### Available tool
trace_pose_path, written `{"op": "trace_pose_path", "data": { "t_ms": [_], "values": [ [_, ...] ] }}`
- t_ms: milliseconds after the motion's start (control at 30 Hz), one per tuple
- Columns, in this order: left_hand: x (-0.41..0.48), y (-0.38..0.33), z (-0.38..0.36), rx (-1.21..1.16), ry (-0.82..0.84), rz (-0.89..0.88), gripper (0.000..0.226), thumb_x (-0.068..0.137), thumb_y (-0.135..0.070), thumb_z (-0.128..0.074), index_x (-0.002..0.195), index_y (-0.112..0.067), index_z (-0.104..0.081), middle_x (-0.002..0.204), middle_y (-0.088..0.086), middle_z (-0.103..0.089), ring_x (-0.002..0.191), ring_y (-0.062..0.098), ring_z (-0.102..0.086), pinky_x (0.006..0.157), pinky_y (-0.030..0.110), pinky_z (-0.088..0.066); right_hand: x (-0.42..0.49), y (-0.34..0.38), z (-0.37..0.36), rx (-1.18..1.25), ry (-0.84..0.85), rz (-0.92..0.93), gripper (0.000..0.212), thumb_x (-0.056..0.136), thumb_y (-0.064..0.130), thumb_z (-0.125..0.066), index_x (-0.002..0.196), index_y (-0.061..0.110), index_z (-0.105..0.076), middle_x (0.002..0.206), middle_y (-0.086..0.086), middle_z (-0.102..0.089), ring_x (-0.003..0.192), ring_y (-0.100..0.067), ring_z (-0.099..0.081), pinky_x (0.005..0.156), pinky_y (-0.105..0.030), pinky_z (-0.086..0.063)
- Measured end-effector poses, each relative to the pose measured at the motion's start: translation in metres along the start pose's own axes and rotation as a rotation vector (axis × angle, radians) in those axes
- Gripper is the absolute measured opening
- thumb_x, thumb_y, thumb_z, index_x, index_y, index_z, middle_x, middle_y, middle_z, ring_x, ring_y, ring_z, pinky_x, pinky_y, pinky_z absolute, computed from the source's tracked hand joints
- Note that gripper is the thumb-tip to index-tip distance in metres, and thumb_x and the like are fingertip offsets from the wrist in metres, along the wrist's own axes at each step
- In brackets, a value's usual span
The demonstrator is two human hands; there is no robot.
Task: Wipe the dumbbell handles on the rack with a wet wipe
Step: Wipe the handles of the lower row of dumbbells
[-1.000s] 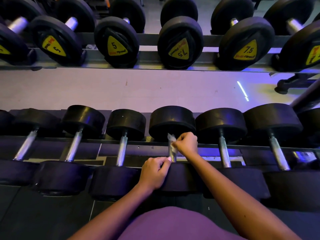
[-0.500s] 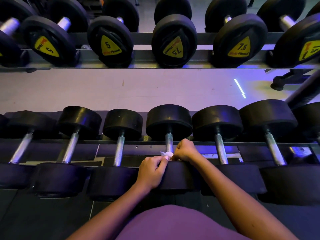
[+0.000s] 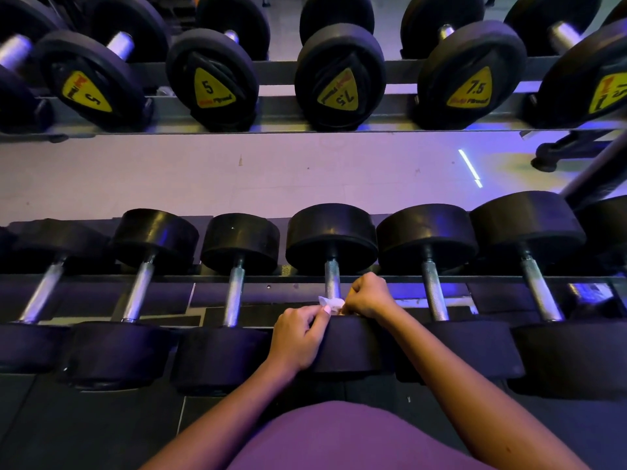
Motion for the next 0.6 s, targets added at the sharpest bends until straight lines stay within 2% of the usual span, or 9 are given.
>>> {"op": "trace_pose_path", "data": {
  "t_ms": [100, 167, 267, 400, 500, 600],
  "values": [
    [0.0, 0.002, -0.002, -0.036, 0.014, 0.007, 0.051, 0.093, -0.051, -0.038, 0.056, -0.018, -0.048, 0.048, -0.003, -0.047, 0.049, 0.013, -0.047, 0.049, 0.037, -0.031, 0.006, -0.001, 0.003, 0.167, -0.13, -0.018, 0.01, 0.063, 0.005, -0.078, 0.061, 0.005, -0.068, 0.059, -0.004, -0.061, 0.056, -0.01, -0.054, 0.048, -0.018, -0.044],
    [0.0, 0.003, -0.002, -0.046, 0.028, 0.008, 0.052, 0.094, -0.052, -0.037, 0.057, -0.018, -0.051, 0.05, -0.002, -0.05, 0.05, 0.014, -0.049, 0.049, 0.039, -0.033, 0.013, 0.006, 0.007, 0.319, -0.229, -0.004, 0.018, 0.066, 0.012, -0.084, 0.06, 0.009, -0.067, 0.061, -0.004, -0.064, 0.058, -0.011, -0.058, 0.056, -0.023, -0.051],
    [0.0, 0.001, -0.001, -0.048, 0.032, 0.008, 0.049, 0.094, -0.052, -0.037, 0.055, -0.025, -0.05, 0.049, -0.007, -0.049, 0.05, 0.012, -0.048, 0.048, 0.032, -0.03, 0.023, 0.021, 0.009, 0.45, -0.286, 0.027, 0.017, 0.07, 0.021, -0.085, 0.074, 0.011, -0.072, 0.072, -0.003, -0.069, 0.071, -0.014, -0.065, 0.068, -0.028, -0.055],
    [0.0, 0.001, -0.001, -0.056, 0.03, 0.016, 0.048, 0.093, -0.052, -0.038, 0.054, -0.027, -0.049, 0.049, -0.009, -0.048, 0.049, 0.011, -0.048, 0.047, 0.029, -0.027, 0.027, 0.027, 0.0, 0.298, -0.268, 0.104, 0.017, 0.077, 0.019, -0.08, 0.087, 0.007, -0.075, 0.079, -0.002, -0.069, 0.076, -0.01, -0.062, 0.072, -0.025, -0.05],
    [0.001, 0.0, -0.002, -0.056, 0.017, 0.022, 0.047, 0.093, -0.05, -0.04, 0.051, -0.027, -0.043, 0.046, -0.008, -0.043, 0.046, 0.009, -0.043, 0.047, 0.028, -0.024, 0.024, 0.022, 0.004, 0.16, -0.174, 0.131, 0.013, 0.074, 0.017, -0.081, 0.077, 0.007, -0.075, 0.074, -0.004, -0.069, 0.073, -0.011, -0.062, 0.07, -0.026, -0.051],
    [0.002, 0.001, -0.001, -0.023, -0.005, 0.022, 0.048, 0.091, -0.048, -0.042, 0.051, -0.023, -0.036, 0.045, -0.003, -0.035, 0.044, 0.009, -0.036, 0.048, 0.032, -0.021, 0.013, 0.011, -0.001, -0.019, -0.047, 0.141, 0.014, 0.066, 0.014, -0.082, 0.068, 0.004, -0.072, 0.064, -0.005, -0.064, 0.066, -0.012, -0.06, 0.061, -0.023, -0.046]
  ]
}}
Point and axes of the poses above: each hand's wrist, its own x-axis towards the middle knuckle, its own z-axis out of the back of the hand, y = z × x, the point moved 2 cm from there along x, towards the middle knuckle
